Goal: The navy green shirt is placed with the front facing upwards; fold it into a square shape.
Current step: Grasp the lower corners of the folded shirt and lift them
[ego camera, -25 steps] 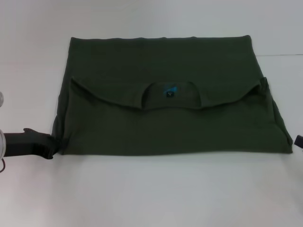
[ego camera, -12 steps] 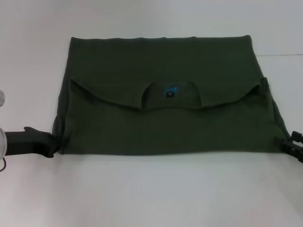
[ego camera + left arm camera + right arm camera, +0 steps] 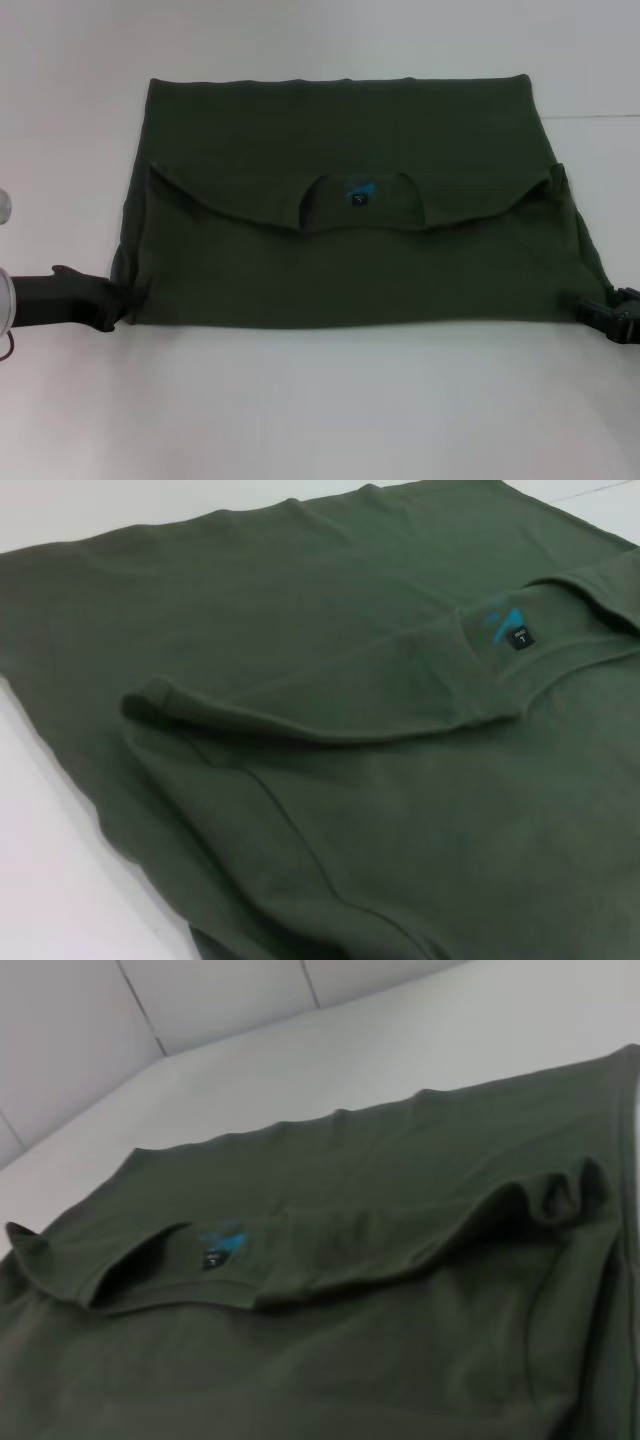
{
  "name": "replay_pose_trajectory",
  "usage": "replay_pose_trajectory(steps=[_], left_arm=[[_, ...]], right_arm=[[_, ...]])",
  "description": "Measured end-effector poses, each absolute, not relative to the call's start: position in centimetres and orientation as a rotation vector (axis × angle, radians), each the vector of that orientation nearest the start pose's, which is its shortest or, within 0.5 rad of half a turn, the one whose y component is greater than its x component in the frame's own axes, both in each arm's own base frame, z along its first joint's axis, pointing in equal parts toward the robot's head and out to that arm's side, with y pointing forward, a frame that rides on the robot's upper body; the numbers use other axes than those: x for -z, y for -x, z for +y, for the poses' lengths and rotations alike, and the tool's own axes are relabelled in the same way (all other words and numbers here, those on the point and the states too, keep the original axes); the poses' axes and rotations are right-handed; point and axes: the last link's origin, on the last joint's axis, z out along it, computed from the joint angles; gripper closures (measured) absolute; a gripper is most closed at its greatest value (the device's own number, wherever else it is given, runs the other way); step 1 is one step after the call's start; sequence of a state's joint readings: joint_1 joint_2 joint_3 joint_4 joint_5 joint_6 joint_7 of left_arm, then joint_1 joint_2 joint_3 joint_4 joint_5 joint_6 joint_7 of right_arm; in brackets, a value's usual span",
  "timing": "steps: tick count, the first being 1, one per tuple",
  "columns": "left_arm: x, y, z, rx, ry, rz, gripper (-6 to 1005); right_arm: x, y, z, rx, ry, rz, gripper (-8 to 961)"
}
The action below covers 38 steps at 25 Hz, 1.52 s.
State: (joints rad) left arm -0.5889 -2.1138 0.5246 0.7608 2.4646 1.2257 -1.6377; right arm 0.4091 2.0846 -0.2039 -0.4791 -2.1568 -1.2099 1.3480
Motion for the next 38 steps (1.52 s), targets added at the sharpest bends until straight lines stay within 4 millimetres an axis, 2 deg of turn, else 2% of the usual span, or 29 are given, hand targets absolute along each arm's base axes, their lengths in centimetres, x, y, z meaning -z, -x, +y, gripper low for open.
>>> replay_pose_trajectory(steps=[8, 18, 24, 33, 38], left_arm=[[-1.3, 31.7, 36.2, 0.12, 2.452, -0.912, 963], [-0.8, 31.2, 36.3, 0.12, 2.475, -0.888, 963], [-0.8, 31.0, 36.3, 0.116, 2.492, -0.868, 963], [-1.5, 31.5, 34.8, 0.141, 2.55, -0.788, 963], [-3.3, 32.2, 32.9, 0.226, 2.56, -0.771, 963]], right_arm=[[-1.1, -38.6, 30.0, -0.545, 2.036, 1.168, 340], [-0.9, -38.3, 30.2, -0.546, 2.064, 1.158, 798], [-1.3, -38.2, 29.9, -0.56, 2.07, 1.152, 900], [-2.6, -38.2, 28.8, -0.588, 2.099, 1.097, 900], [-3.0, -38.2, 27.5, -0.62, 2.126, 1.087, 900]])
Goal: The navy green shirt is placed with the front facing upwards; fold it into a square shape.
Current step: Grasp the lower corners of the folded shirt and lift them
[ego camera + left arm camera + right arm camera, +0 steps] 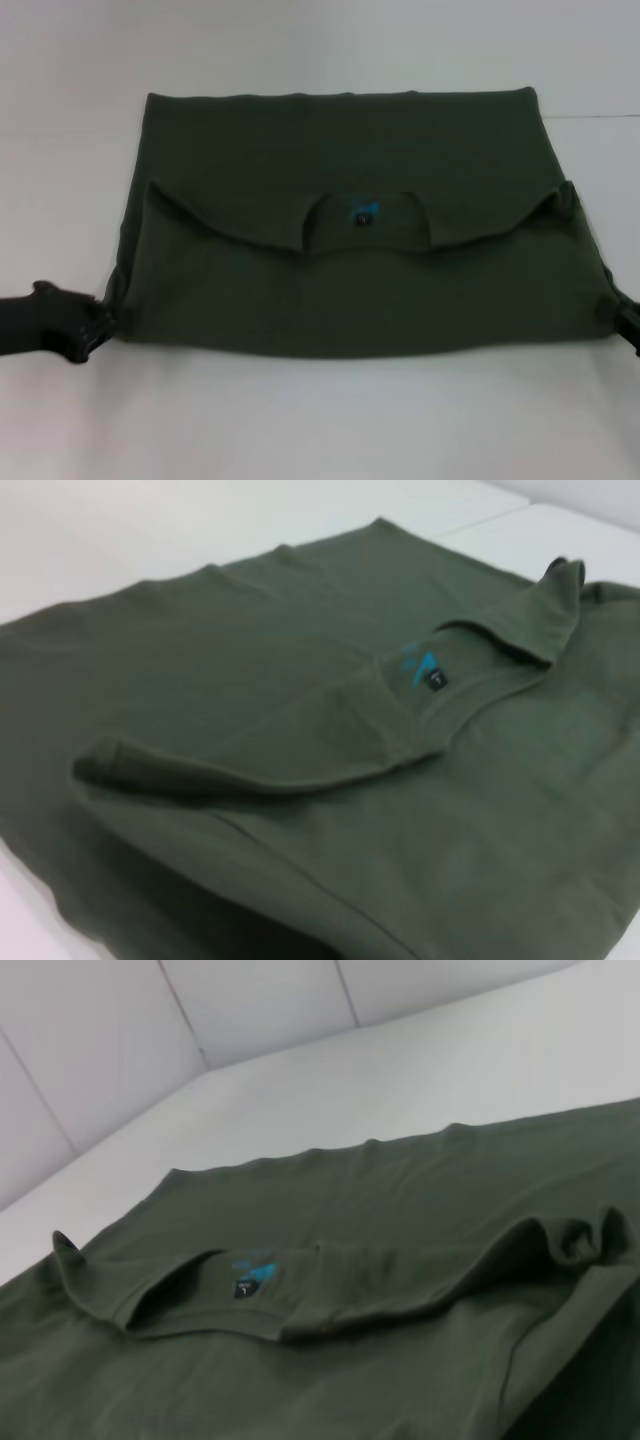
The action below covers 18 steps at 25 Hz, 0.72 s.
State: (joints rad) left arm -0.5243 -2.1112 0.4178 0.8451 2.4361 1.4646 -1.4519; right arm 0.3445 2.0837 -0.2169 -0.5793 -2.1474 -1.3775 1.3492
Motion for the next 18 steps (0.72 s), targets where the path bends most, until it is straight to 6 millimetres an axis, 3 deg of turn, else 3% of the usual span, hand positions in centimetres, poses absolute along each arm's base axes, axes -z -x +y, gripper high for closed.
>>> replay_pose_trajectory(steps=[9, 18], left_arm=[[-4.8, 34.3, 28.1, 0.282, 2.588, -0.765, 962], [-5.1, 36.3, 22.9, 0.28, 2.627, -0.738, 962]], right_arm=[[-3.3, -39.2, 23.4, -0.658, 2.135, 1.102, 899], [-2.3, -39.8, 18.2, -0.671, 2.191, 1.061, 899]])
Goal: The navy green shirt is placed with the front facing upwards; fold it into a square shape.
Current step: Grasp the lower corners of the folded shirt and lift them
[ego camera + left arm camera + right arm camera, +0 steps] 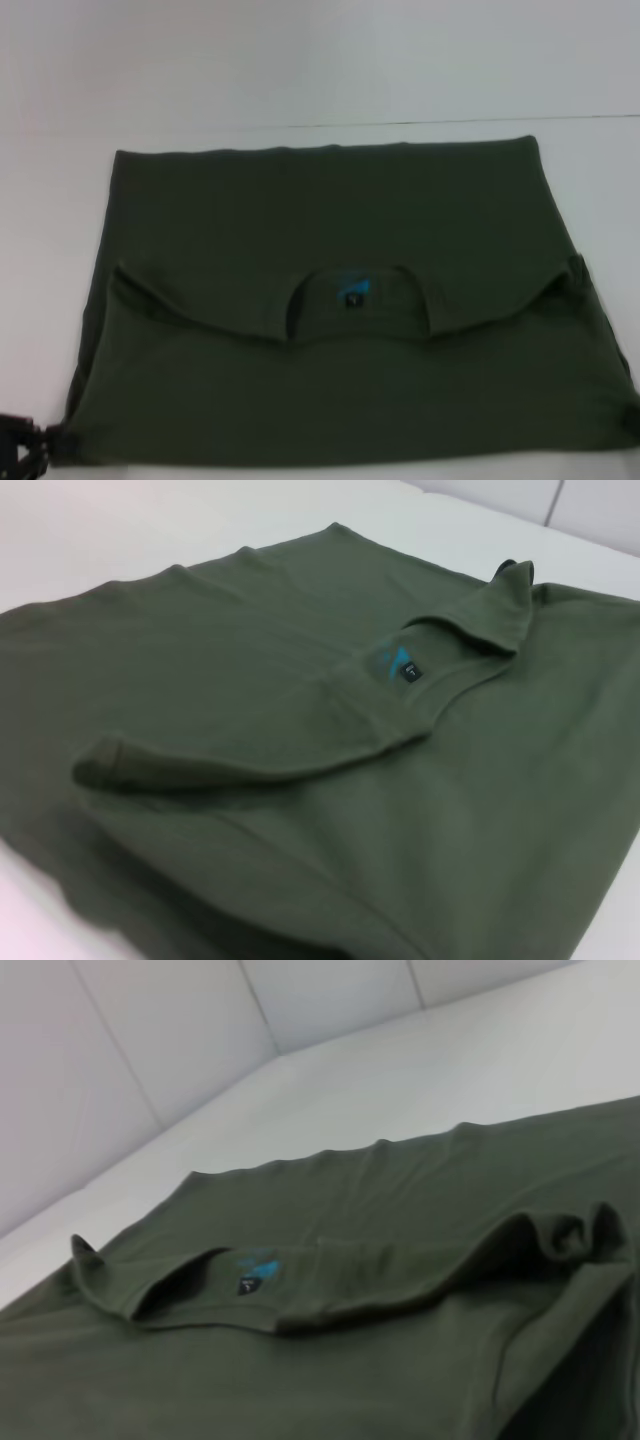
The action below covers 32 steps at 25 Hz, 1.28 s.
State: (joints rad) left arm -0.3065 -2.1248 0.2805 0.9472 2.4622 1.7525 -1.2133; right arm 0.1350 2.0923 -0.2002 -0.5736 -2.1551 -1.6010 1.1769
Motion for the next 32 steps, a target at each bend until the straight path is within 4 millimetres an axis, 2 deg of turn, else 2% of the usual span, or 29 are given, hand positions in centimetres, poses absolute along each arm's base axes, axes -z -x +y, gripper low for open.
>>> replay_pose_trajectory(steps=[5, 9, 16, 26, 32], left_arm=[[-5.4, 36.4, 20.5, 0.325, 2.637, -0.707, 962], [-5.7, 36.3, 19.7, 0.359, 2.628, -0.694, 962], [-5.3, 36.3, 19.8, 0.365, 2.629, -0.688, 962], [-5.3, 36.7, 20.8, 0.355, 2.584, -0.689, 962], [-5.5, 36.7, 20.2, 0.369, 2.587, -0.678, 962]], right_arm=[[-1.9, -39.9, 16.2, -0.687, 2.205, 1.031, 899], [-1.8, -40.1, 15.0, -0.688, 2.189, 1.029, 900], [-1.7, -39.8, 14.8, -0.717, 2.199, 1.011, 900], [-2.0, -39.2, 15.7, -0.763, 2.199, 1.0, 900], [-2.1, -39.4, 14.4, -0.761, 2.199, 0.997, 900]])
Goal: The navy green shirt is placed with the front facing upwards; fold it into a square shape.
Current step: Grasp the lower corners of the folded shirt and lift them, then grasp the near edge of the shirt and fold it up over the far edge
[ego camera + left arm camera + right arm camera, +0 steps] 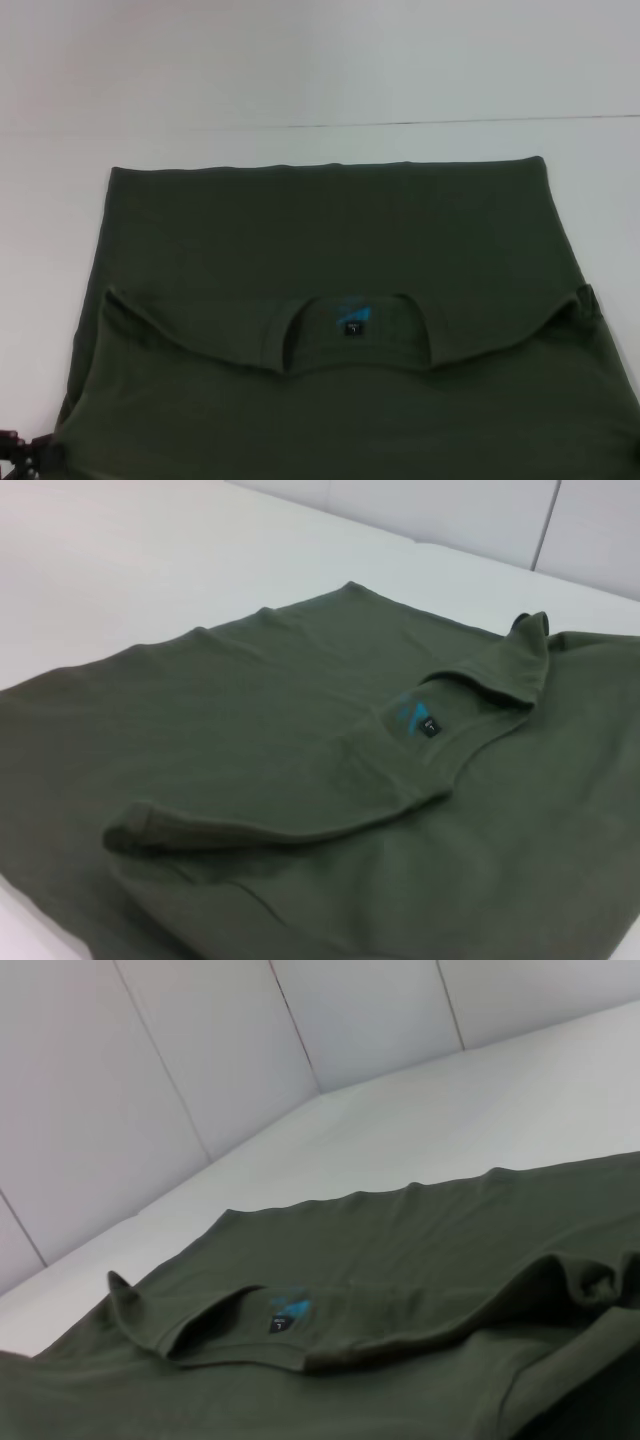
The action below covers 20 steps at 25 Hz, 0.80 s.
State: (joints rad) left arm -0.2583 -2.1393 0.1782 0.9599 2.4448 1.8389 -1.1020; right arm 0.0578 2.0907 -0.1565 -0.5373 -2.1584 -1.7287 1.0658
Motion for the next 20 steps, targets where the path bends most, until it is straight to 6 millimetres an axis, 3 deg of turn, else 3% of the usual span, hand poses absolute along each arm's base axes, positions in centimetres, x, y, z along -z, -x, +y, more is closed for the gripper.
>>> replay_pose_trajectory(steps=[12, 20], left_arm=[[-6.6, 36.3, 18.5, 0.439, 2.605, -0.593, 962], [-6.8, 36.4, 18.1, 0.429, 2.608, -0.597, 962]], right_arm=[[-2.7, -39.2, 13.4, -0.806, 2.17, 0.989, 900], [-2.6, -39.1, 14.0, -0.813, 2.172, 0.998, 900]])
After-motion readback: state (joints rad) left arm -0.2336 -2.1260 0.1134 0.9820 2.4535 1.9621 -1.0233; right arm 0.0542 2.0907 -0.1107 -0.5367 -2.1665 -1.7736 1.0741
